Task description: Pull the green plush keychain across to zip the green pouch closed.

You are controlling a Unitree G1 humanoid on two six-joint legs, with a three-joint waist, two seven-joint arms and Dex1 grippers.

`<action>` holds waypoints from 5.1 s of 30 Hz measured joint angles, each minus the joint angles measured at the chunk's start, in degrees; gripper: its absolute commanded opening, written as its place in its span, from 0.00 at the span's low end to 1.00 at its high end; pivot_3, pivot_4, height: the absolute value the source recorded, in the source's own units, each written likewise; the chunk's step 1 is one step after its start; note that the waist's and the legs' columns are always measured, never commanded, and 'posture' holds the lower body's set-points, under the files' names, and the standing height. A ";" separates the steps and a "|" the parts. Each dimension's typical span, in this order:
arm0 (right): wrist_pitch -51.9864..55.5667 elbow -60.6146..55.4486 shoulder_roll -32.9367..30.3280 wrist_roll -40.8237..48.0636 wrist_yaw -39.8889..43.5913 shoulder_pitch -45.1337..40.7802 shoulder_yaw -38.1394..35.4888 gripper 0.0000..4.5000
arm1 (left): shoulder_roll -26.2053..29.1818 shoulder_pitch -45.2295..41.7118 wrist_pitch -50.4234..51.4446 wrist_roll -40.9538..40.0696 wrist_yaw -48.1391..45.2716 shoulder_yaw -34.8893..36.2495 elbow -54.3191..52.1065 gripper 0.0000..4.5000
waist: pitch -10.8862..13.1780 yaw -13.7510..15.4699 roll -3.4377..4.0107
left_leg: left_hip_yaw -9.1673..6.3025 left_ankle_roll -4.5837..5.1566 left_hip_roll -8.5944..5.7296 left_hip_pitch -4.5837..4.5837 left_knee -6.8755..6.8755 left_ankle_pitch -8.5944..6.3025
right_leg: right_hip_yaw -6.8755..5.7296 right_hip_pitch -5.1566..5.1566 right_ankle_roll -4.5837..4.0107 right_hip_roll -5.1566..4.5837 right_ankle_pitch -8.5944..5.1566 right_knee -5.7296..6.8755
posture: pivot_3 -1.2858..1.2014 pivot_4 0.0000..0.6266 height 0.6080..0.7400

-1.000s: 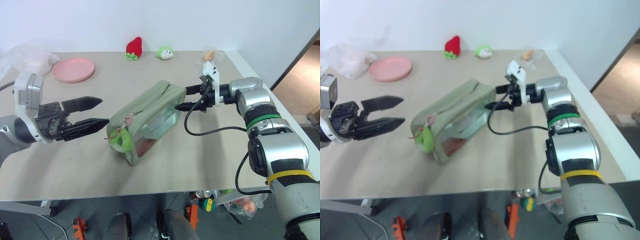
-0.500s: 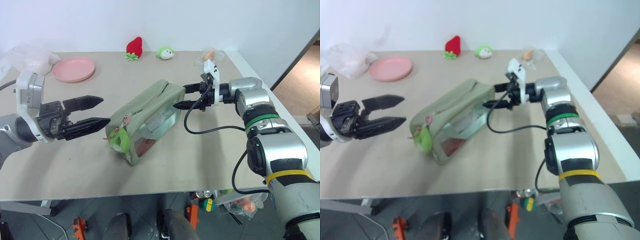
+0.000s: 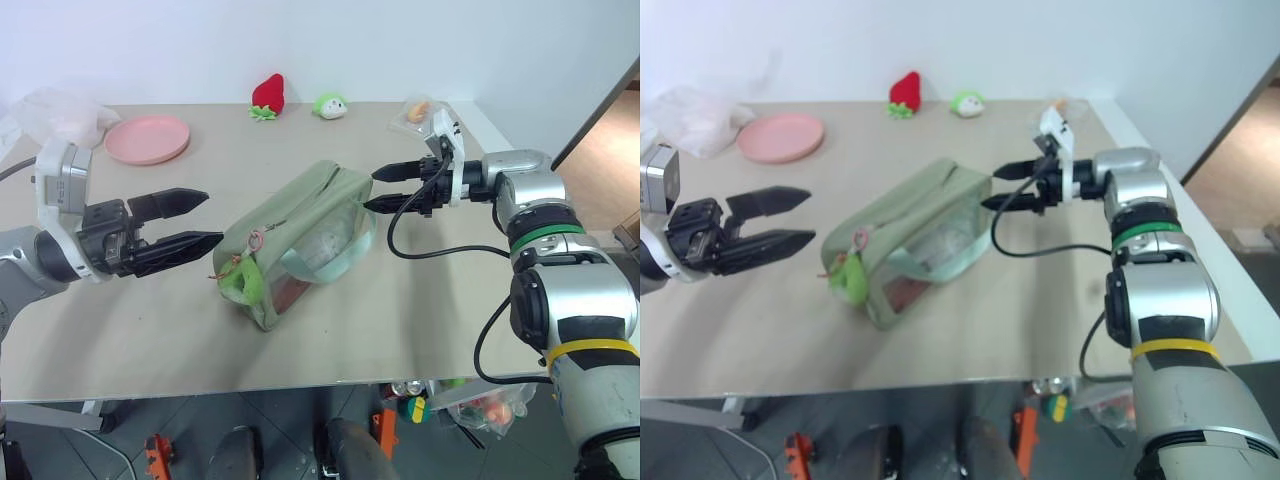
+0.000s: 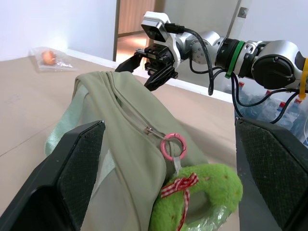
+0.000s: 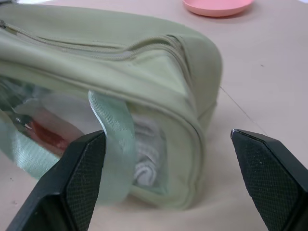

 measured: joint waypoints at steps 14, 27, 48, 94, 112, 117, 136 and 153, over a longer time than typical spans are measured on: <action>-1.27 0.01 3.96 -1.63 0.24 -2.82 0.52 0.94 | -0.47 -1.15 -0.03 -0.01 1.03 -1.53 0.02 1.00 | 0.00 0.03 0.01 | -0.01 -0.01 0.01 -0.01 0.00 0.01 | 0.00 0.01 0.01 -0.04 0.00 0.00 | 0.52 0.24 1.00; -1.08 0.05 4.80 -1.38 0.73 -2.83 -0.13 0.94 | -0.47 -0.97 -0.37 -0.55 1.29 -1.53 0.00 1.00 | 0.00 0.03 0.01 | -0.01 -0.01 0.01 -0.01 0.00 0.01 | -0.01 0.01 0.01 -0.04 0.00 0.01 | 0.52 0.24 1.00; -10.74 -5.04 2.00 -8.07 -1.58 0.84 5.89 0.94 | -0.99 -0.63 -1.20 -0.53 1.17 -1.61 0.02 1.00 | 0.01 0.02 0.02 | -0.01 -0.02 0.02 0.00 0.00 0.01 | 0.00 0.01 0.01 -0.03 0.00 0.01 | 0.52 0.24 1.00; 19.68 -5.02 -0.94 16.54 2.42 -7.60 -4.79 0.94 | -3.74 0.20 -1.86 -0.34 1.46 -2.24 -0.26 1.00 | 0.07 0.09 0.11 | 0.02 -0.01 0.01 0.02 0.00 0.02 | 0.00 0.02 -0.03 -0.04 -0.01 0.03 | 0.52 0.24 1.00; 13.55 0.92 1.01 6.85 -3.15 -2.70 -4.53 0.94 | -3.68 -0.54 -1.56 -0.55 1.47 -2.24 -0.02 1.00 | 0.07 0.03 0.11 | 0.00 -0.01 0.00 0.01 -0.01 0.01 | 0.00 0.02 -0.01 0.01 -0.02 0.02 | 0.52 0.24 1.00; 13.04 1.16 2.55 4.98 -2.04 -0.69 -3.94 0.94 | -3.30 -0.52 -1.22 -0.96 1.59 -2.24 -0.04 1.00 | 0.07 0.03 0.11 | 0.01 -0.02 0.01 0.00 -0.01 0.02 | 0.01 0.01 -0.01 -0.01 -0.01 0.03 | 0.52 0.24 1.00; 11.74 1.16 4.59 4.28 1.80 -0.40 -5.11 0.07 | -3.00 -0.59 -1.15 -1.10 2.57 -2.24 -0.10 1.00 | 0.07 0.01 0.11 | 0.00 -0.02 0.01 0.01 -0.02 0.01 | 0.01 0.01 -0.01 0.00 -0.01 0.03 | 0.52 0.24 1.00; 14.70 -7.32 0.85 9.06 3.26 2.38 -5.08 0.00 | -3.13 0.16 -1.75 -0.86 2.94 -1.81 -0.31 1.00 | 0.07 0.11 0.12 | -0.02 -0.02 -0.01 -0.04 -0.01 0.01 | -0.01 0.00 0.02 -0.05 -0.03 0.01 | 0.52 0.24 1.00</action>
